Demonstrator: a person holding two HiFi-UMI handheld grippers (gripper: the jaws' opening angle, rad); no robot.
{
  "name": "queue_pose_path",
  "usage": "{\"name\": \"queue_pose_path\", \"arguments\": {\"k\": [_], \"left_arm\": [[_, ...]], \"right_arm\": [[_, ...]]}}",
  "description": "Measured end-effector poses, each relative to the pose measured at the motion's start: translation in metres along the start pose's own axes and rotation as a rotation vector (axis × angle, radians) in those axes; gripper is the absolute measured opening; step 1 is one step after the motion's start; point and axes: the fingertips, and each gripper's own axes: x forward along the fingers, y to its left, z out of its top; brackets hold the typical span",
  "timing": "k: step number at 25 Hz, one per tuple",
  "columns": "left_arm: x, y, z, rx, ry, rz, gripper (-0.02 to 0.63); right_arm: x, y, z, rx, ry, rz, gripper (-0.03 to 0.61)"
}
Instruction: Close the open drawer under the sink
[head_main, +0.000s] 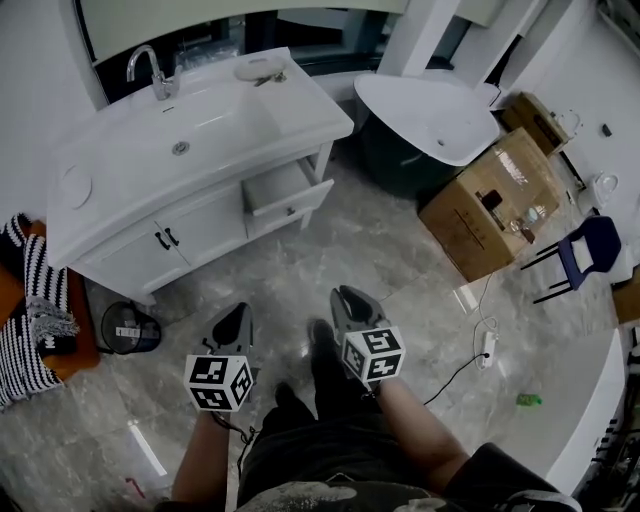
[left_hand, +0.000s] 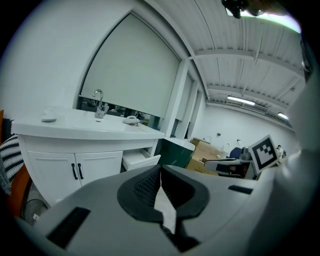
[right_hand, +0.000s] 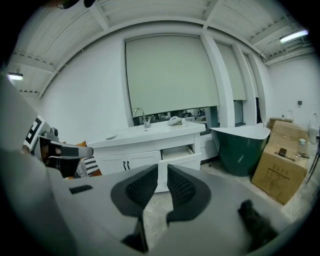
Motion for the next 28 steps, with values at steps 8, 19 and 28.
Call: {"name": "queue_pose_path", "arguments": {"k": [8, 19, 28], "left_arm": [[0.050, 0.014, -0.004, -0.015, 0.017, 0.042, 0.015], [0.144, 0.065, -0.021, -0.071, 0.034, 0.141, 0.015], [0.208, 0.125, -0.045, -0.117, 0.045, 0.224, 0.015]], "right_arm": [[0.072, -0.024, -0.006, -0.006, 0.029, 0.063, 0.146], [0.188, -0.082, -0.021, -0.019, 0.053, 0.054, 0.158], [0.286, -0.106, -0.064, -0.042, 0.133, 0.043, 0.158]]}}
